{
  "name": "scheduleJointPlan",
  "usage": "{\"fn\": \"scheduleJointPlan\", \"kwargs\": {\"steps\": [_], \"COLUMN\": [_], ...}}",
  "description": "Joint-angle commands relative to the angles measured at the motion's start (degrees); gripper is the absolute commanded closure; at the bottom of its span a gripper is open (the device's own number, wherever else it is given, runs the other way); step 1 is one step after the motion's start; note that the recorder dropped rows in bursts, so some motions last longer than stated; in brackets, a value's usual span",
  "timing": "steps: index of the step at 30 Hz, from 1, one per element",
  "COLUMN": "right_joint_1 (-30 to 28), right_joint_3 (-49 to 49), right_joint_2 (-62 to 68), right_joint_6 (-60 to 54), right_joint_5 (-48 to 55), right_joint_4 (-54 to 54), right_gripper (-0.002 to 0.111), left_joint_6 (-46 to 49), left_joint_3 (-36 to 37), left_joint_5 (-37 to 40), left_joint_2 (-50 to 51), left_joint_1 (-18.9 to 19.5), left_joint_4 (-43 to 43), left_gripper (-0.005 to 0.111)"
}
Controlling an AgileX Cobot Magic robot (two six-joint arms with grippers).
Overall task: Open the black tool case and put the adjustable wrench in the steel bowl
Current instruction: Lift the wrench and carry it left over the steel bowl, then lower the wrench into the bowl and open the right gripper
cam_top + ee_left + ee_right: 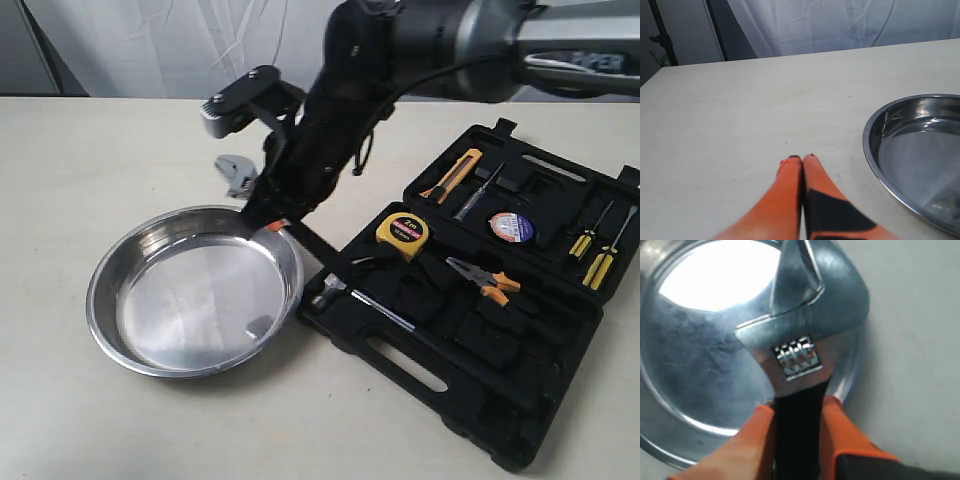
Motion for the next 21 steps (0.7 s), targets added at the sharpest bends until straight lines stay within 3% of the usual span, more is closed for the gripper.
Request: {"fn": "scheduleJointPlan", "kwargs": {"steps": [1, 11, 21], "right_joint_1": [3.1, 5.0, 5.0], "right_joint_3": [-5.8, -19.7, -20.7], "right_joint_2": [4.9, 16.9, 22.0], "right_joint_6": [-1.1, -2.5, -2.3], "right_joint_5": [-0.1, 2.0, 4.2], "right_joint_4": [0.5, 2.5, 3.1], "right_gripper": [0.109, 0.109, 0.109], "left_joint_6": [-0.1, -0.1, -0.1], "left_joint_3": [-0.2, -0.2, -0.2], "left_joint_5": [-0.6, -0.6, -0.6], "left_joint_2": [-0.1, -0.1, -0.1], "left_joint_1": [0.2, 0.2, 0.2], "left_joint_4": [0.2, 0.2, 0.2], "left_gripper": [0.107, 0.107, 0.107]}}
